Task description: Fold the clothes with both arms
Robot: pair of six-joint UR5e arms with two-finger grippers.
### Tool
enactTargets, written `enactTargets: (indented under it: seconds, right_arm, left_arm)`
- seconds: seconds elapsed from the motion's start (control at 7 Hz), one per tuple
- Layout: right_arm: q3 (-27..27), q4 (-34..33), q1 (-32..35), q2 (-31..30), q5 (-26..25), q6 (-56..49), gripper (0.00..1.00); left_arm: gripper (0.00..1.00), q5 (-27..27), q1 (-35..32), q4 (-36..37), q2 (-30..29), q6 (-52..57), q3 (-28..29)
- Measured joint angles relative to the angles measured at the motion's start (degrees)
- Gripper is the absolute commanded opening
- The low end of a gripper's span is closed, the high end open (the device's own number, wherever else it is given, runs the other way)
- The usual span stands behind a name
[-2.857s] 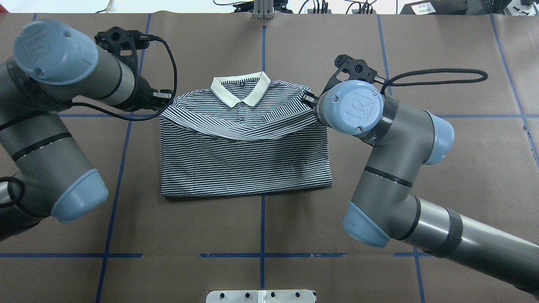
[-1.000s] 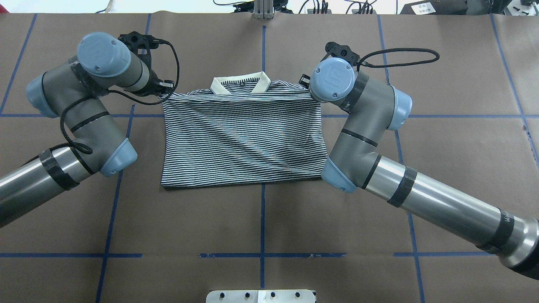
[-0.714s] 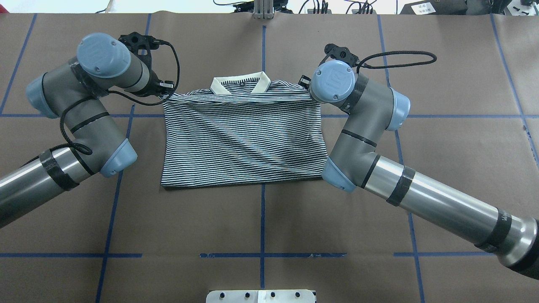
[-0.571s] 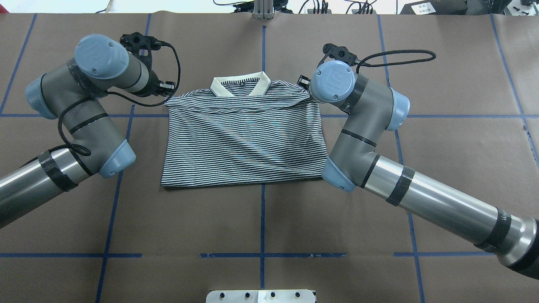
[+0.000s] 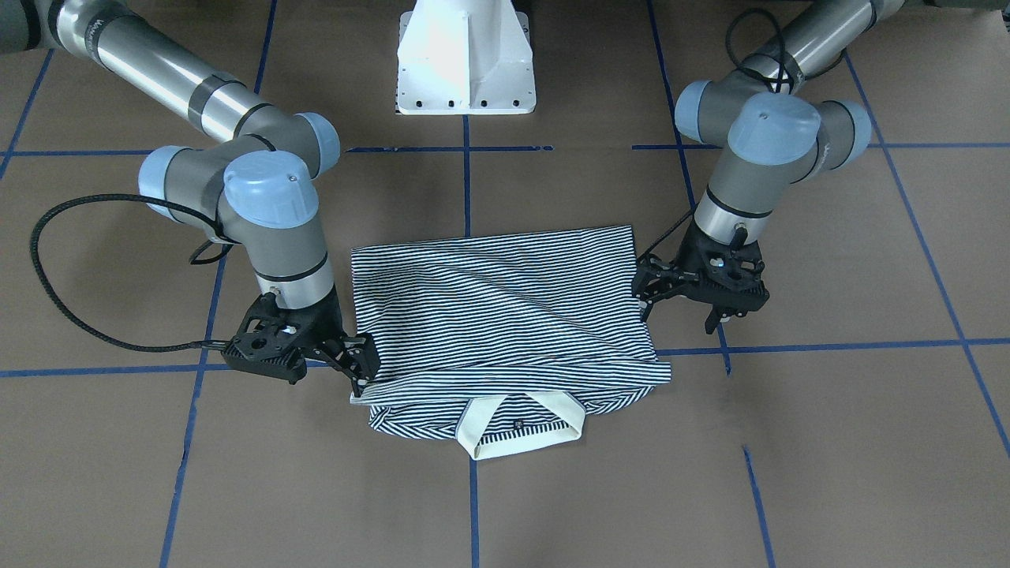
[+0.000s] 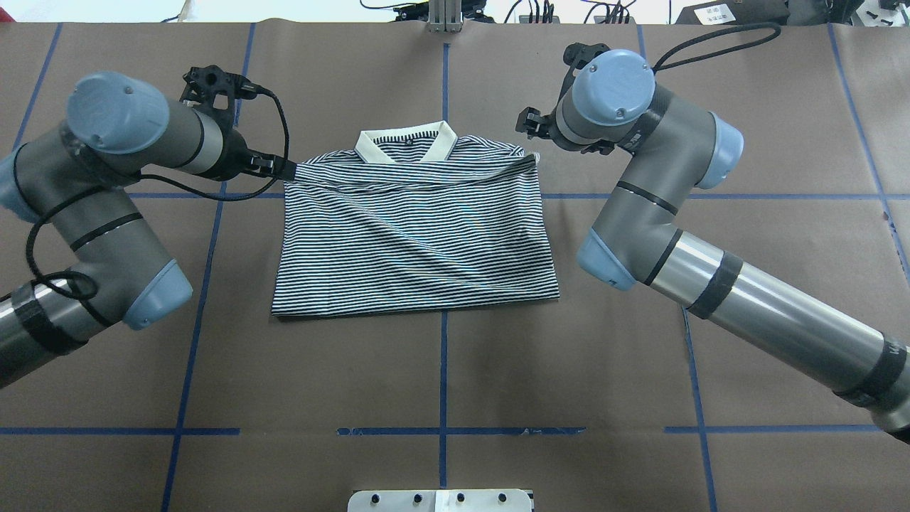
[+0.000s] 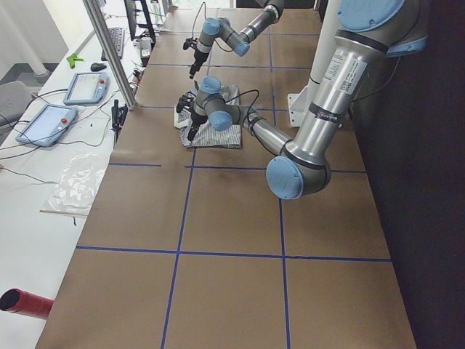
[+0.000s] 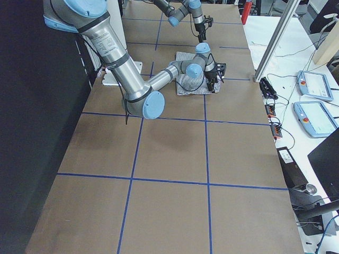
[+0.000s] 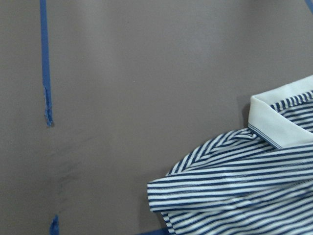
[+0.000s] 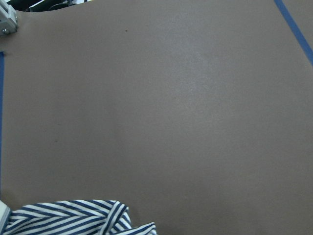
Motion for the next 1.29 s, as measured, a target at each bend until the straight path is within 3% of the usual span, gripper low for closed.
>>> enactTargets:
  seconds: [0.29, 0.43, 0.57, 0.86, 1.29]
  right_arm:
    - [3.98, 0.11, 1.83, -3.88, 2.85, -4.08, 1.00]
    - [4.58, 0.10, 2.39, -4.56, 3.54, -5.15, 1.00]
    - [4.79, 0.11, 2.81, -4.83, 3.95, -6.27, 1.00]
    - [5.00, 0.16, 3.12, -4.97, 4.11, -7.06, 1.00]
    - [5.29, 0.13, 3.21, -5.06, 4.11, -7.17, 1.00]
  left_arm:
    - [0.99, -1.24, 4.77, -0.40, 5.00, -7.32, -7.72]
    - [0.76, -0.03, 7.74, -0.80, 6.31, -11.23, -9.43]
    - [0.63, 2.00, 10.74, -1.87, 7.84, -15.36, -10.04]
    - [0.59, 4.30, 14.91, -5.62, 11.07, -23.61, -10.08]
    - [0.59, 5.60, 16.10, -7.00, 12.30, -25.85, -9.36]
